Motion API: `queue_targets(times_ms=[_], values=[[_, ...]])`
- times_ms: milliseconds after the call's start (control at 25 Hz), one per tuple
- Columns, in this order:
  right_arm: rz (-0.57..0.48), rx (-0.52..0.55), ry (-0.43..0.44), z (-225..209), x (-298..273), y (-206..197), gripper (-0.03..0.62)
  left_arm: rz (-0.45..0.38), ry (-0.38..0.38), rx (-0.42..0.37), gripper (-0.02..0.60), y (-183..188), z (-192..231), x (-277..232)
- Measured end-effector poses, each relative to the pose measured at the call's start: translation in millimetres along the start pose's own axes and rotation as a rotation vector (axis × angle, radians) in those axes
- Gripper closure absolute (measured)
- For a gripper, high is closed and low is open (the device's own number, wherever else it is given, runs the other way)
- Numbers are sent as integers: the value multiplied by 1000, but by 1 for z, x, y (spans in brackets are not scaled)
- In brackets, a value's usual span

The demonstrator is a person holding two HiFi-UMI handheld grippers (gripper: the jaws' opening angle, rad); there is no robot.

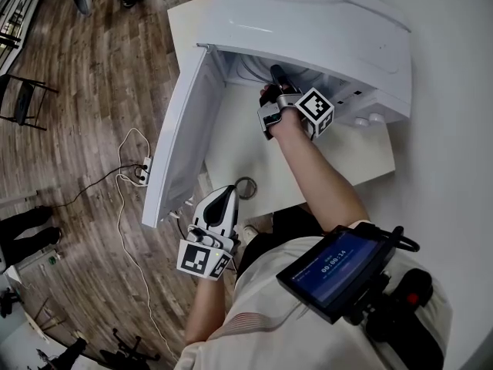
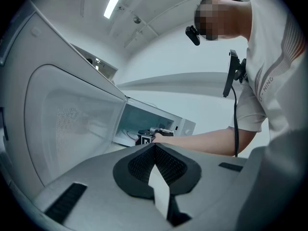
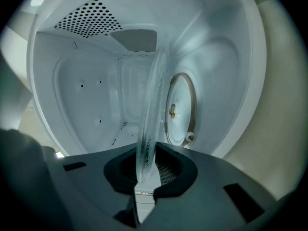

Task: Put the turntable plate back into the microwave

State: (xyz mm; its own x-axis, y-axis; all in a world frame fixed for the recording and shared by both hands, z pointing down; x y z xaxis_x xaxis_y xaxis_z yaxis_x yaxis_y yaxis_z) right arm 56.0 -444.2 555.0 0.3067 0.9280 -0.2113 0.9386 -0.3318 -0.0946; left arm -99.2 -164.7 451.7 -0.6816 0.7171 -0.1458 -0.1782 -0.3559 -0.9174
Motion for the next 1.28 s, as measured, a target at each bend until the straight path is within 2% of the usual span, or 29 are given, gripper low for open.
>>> queue_targets(times_ms=[520,800,1000,1160,1280], values=[[-12,-21,-44,2,-11,2,557,0,-30,4,571,3,-5,-9],[-4,-32,-112,-1,-11,0,557,-2,-45,12,571,0,-10,-11],[0,-48,-108,-2,-9,2,554,-2,-40,28,571,-3,-9,-9],[31,-87,-107,4,-9,-4,439,-2,-40,33,571,-3,-8,-6],[35,-101,-119,4,-7,-4,433,-5,-42,34,571,-1,-9,-5]])
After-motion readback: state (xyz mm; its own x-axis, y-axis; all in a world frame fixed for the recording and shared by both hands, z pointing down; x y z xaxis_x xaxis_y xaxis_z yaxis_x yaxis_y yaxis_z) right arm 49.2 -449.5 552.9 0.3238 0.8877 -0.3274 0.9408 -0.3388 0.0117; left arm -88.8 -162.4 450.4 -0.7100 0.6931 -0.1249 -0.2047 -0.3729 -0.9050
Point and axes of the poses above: the fingertips, and each gripper's own axes: x backward along the fingers, z to its left, y out of its top, the point moved 2 cm from there along x, backward along the fingers, and after that the axes turned 7 degrees about -y, right-handed, at the moved point
